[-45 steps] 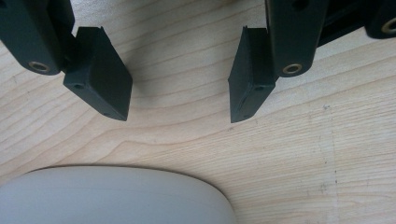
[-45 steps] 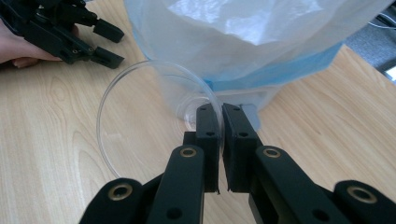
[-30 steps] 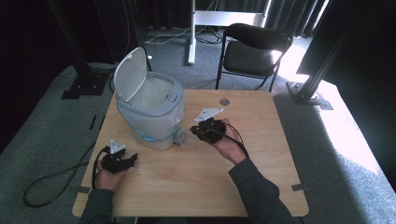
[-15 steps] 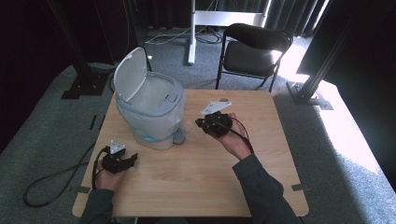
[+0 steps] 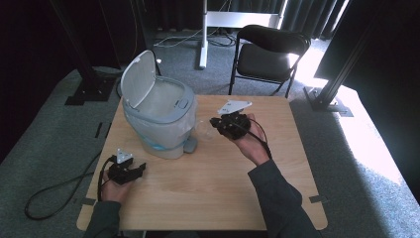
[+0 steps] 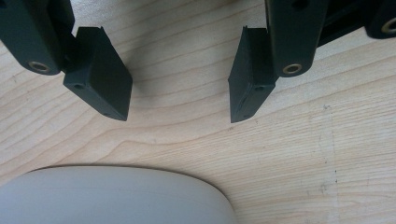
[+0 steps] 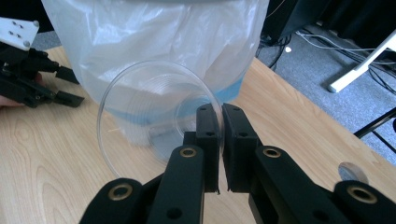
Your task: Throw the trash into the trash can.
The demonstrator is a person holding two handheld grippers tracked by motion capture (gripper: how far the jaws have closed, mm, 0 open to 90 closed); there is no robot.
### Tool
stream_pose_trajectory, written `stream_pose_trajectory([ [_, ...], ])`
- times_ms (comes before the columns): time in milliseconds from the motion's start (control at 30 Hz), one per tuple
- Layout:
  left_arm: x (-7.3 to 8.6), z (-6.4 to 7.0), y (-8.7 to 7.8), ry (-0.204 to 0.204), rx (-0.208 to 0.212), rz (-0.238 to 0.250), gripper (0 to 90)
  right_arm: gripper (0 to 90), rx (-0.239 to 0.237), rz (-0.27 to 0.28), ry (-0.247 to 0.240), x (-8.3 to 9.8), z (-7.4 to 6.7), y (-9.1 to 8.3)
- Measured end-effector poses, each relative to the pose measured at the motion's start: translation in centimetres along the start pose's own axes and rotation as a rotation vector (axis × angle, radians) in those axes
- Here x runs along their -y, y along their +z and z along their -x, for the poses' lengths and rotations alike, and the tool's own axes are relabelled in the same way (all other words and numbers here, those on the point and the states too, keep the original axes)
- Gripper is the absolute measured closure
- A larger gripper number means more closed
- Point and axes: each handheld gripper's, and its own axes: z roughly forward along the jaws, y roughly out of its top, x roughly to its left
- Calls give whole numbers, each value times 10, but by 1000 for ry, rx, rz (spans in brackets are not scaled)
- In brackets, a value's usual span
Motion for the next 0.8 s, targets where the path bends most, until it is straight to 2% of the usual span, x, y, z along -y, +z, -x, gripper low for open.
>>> stream_pose_trajectory([
  [800, 0, 0, 0, 0, -1, -1, 399, 860, 53, 70, 11, -24, 13, -26],
])
